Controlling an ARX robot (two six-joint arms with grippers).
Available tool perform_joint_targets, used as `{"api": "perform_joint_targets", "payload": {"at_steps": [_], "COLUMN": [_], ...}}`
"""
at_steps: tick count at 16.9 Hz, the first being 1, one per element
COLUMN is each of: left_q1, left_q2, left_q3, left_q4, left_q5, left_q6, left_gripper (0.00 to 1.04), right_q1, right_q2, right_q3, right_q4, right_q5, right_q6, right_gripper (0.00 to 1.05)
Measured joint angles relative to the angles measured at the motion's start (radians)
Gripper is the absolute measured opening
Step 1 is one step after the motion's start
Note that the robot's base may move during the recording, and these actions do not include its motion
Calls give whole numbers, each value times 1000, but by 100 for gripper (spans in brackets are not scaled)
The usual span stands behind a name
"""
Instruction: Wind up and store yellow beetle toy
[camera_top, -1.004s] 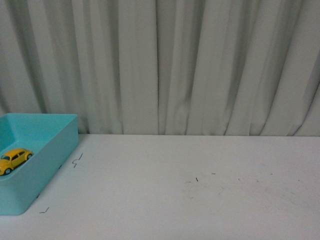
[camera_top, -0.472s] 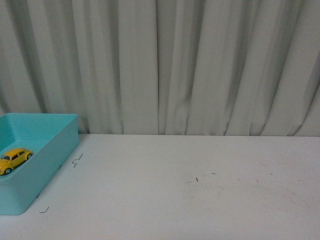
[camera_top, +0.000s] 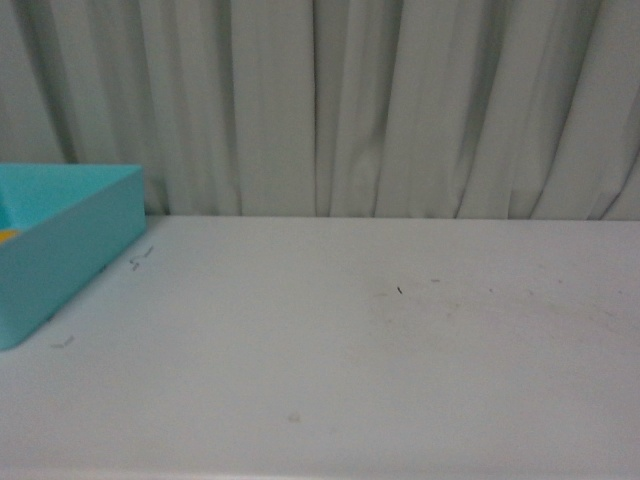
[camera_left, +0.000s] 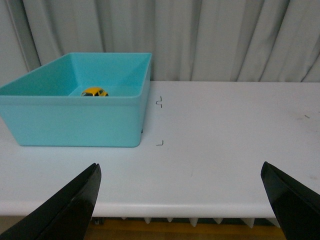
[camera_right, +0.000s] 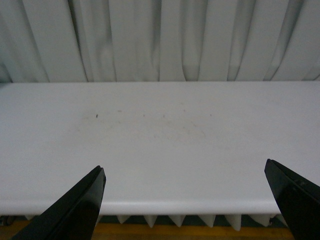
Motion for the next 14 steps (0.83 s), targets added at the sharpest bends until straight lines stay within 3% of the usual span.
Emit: {"api": "perform_joint_targets", "payload": {"at_steps": [14], "left_q1": [0], "left_q2": [0], "left_q3": [0], "left_q4": [0], "left_q5": [2], "left_q6": [0], "left_gripper": [98], "right_q1": [0], "right_q2": [0], "right_q3": [0], "right_q4": [-1], "right_q5": [0], "right_q6": [0], "right_gripper": [98]}}
